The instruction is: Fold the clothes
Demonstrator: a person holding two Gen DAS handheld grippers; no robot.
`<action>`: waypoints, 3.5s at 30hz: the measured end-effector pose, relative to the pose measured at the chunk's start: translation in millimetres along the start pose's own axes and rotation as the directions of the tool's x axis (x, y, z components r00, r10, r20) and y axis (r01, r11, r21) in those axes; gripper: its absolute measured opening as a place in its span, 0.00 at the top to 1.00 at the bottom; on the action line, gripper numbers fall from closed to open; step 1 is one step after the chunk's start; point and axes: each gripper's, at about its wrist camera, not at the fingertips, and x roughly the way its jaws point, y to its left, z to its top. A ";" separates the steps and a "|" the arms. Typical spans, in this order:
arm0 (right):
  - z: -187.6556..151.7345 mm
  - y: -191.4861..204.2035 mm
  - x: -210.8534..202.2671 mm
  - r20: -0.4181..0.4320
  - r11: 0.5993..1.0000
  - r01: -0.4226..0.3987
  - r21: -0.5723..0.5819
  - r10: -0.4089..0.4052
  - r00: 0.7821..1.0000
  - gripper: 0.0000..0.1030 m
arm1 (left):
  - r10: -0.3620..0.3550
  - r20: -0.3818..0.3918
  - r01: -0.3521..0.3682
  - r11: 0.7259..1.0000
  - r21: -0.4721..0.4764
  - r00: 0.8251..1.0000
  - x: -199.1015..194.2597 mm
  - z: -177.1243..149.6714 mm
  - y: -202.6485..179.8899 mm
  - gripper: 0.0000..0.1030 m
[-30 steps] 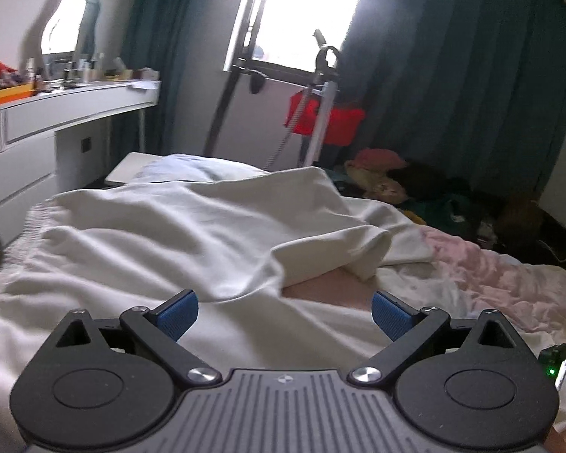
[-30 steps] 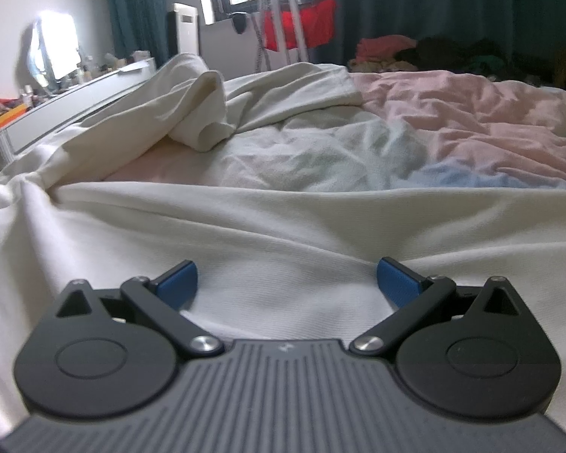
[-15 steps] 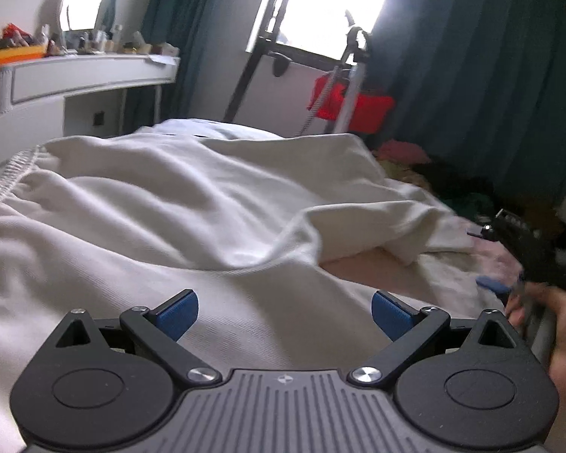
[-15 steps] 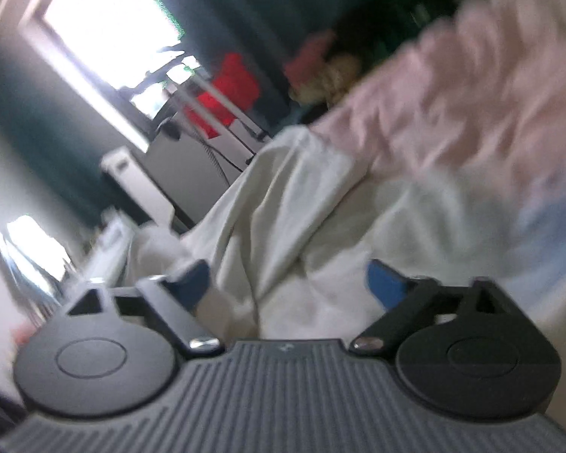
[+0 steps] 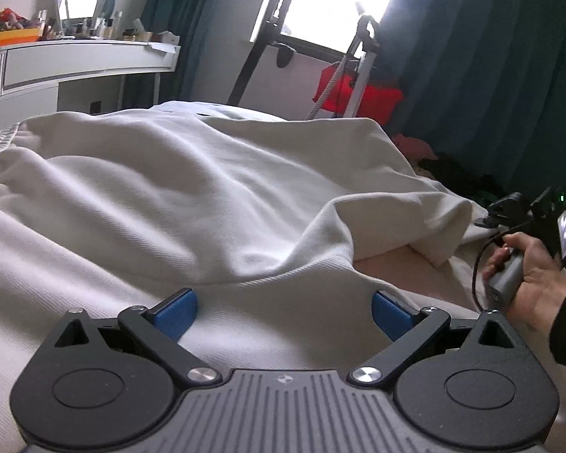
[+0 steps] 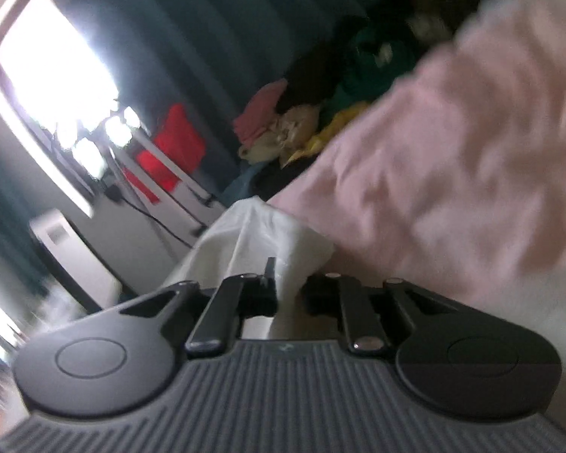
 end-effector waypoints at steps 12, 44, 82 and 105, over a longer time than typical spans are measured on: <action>113.0 -91.4 -120.3 0.160 0.981 0.192 0.010 -0.191 0.968 0.90 | -0.010 -0.053 0.011 0.999 0.034 0.999 -46.5 -8.1 -21.6 0.03; 100.9 -157.9 -214.2 0.060 0.916 0.222 -0.335 -0.214 0.975 0.15 | 0.040 -0.025 -0.034 0.983 0.181 0.999 -87.3 -4.8 -48.8 0.03; 0.4 -89.5 -329.3 -0.134 0.901 0.108 -0.419 -0.179 0.975 0.15 | -0.003 -0.030 0.010 0.971 0.237 1.000 -423.9 30.6 -232.4 0.02; 30.1 -214.6 -380.6 -0.205 0.946 0.237 0.222 -0.192 0.960 0.15 | 0.338 -0.140 -0.327 0.940 0.101 0.930 -159.7 6.3 -12.8 0.06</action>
